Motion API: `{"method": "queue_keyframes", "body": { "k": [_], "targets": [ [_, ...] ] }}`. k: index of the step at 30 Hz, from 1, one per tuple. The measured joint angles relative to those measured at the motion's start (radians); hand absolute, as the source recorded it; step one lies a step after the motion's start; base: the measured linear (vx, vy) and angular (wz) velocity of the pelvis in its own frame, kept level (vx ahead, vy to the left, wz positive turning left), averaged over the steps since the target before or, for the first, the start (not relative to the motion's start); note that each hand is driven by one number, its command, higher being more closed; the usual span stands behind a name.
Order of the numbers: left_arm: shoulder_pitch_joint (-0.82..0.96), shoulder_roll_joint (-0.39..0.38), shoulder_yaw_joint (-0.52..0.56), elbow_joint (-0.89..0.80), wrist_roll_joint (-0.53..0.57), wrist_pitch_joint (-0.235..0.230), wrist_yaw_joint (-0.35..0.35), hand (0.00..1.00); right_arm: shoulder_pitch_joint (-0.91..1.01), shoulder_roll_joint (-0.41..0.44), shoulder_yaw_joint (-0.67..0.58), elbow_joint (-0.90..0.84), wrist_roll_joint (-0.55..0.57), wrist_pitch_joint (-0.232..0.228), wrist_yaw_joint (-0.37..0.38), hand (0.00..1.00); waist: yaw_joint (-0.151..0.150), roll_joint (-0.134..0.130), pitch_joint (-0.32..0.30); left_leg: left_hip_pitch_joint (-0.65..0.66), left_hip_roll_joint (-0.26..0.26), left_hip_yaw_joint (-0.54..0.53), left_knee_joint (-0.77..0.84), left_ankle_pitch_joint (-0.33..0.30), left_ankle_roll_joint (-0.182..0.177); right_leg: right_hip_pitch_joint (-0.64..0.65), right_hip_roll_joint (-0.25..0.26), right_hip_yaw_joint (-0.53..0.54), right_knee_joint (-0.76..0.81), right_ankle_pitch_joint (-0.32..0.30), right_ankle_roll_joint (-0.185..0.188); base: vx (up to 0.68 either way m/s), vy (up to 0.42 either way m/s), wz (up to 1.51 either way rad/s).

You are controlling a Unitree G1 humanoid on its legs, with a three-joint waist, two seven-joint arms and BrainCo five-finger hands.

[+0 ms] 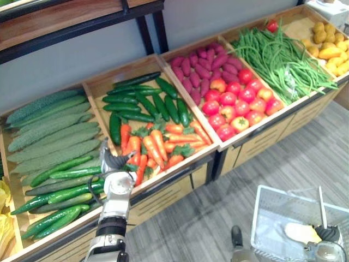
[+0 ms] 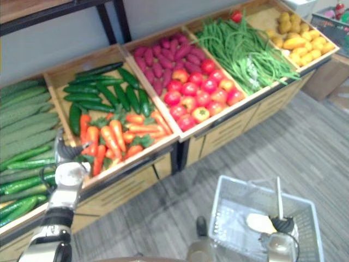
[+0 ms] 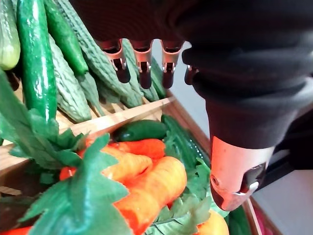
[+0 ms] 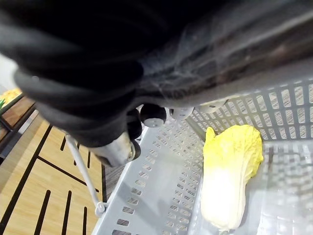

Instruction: Pick vegetable in the basket

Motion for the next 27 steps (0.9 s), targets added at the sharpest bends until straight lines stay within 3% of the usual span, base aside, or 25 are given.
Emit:
{"method": "queue_keyframes", "body": {
  "k": [10, 15, 27],
  "targets": [
    [-0.114, 0.000, -0.016, 0.196, 0.038, 0.039, 0.000, 0.00, -0.008, 0.013, 0.030, 0.000, 0.000, -0.002, -0.001, 1.00, -0.008, 0.002, 0.025, 0.012, 0.001, 0.017, -0.002, 0.000, 0.000, 0.000, 0.003, 0.012, -0.002, 0.006, -0.001, -0.01, -0.013, -0.03],
    [-0.164, 0.000, -0.015, 0.278, 0.038, 0.040, -0.001, 0.00, -0.022, 0.015, 0.050, 0.000, 0.000, -0.002, -0.001, 1.00, -0.024, 0.002, 0.042, 0.013, 0.002, 0.029, -0.003, -0.001, -0.001, -0.008, 0.007, 0.022, -0.002, 0.011, -0.003, -0.02, -0.032, -0.09],
    [-0.257, 0.022, 0.001, 0.398, 0.041, 0.051, 0.006, 0.00, -0.049, 0.016, 0.082, -0.002, 0.000, -0.022, -0.003, 1.00, -0.027, 0.002, 0.060, 0.011, 0.002, 0.079, -0.012, -0.001, -0.003, -0.046, 0.017, 0.056, -0.003, 0.024, -0.007, -0.02, -0.035, -0.11]
  ]
}}
